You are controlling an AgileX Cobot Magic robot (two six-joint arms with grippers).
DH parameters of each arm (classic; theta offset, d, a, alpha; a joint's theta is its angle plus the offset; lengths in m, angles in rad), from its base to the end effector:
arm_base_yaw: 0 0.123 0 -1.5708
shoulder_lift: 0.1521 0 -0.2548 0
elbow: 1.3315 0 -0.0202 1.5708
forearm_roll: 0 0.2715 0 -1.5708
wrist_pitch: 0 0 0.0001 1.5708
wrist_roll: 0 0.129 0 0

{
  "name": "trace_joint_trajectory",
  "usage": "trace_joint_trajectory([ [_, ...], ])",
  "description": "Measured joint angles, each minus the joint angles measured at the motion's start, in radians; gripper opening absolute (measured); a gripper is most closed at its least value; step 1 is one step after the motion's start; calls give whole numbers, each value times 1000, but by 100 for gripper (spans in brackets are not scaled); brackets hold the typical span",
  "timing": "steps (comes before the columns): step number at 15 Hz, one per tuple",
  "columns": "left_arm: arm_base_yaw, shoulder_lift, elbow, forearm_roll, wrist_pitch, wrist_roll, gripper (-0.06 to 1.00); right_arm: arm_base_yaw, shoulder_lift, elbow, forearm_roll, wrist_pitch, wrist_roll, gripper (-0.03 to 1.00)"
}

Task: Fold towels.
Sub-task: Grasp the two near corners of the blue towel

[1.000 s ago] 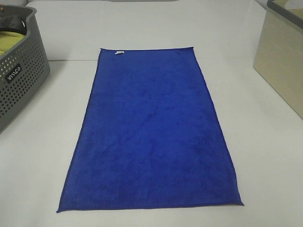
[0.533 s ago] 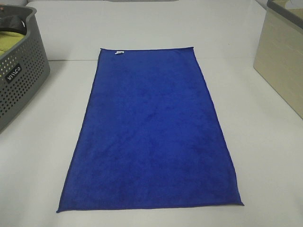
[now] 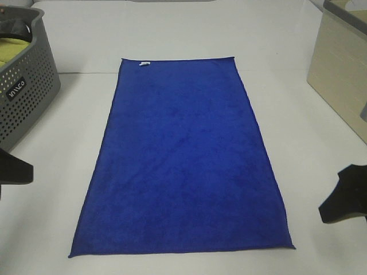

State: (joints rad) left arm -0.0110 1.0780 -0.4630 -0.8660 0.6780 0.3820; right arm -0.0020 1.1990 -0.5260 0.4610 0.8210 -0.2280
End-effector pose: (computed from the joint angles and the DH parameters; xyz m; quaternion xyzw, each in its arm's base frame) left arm 0.2192 -0.0641 0.1480 -0.0941 0.9289 -0.2823 0.2206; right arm 0.2084 0.0416 0.1193 0.0312 0.9800 0.1690 0.0998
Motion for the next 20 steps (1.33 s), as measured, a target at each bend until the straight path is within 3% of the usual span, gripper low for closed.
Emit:
trace_joint_trajectory([
  [1,0,103,0,-96,-11,118,62,0,64,-48,77,2,-63,76],
  [5,0,381,-1,-306,-30,386,62,0,253,-126,130,-3,-120,75],
  [13,0,578,-3,-452,-100,554,62,0,487,-128,159,-126,-164,75],
  [20,-70,722,-99,-459,-105,565,62,0,602,-130,362,-132,-350,75],
])
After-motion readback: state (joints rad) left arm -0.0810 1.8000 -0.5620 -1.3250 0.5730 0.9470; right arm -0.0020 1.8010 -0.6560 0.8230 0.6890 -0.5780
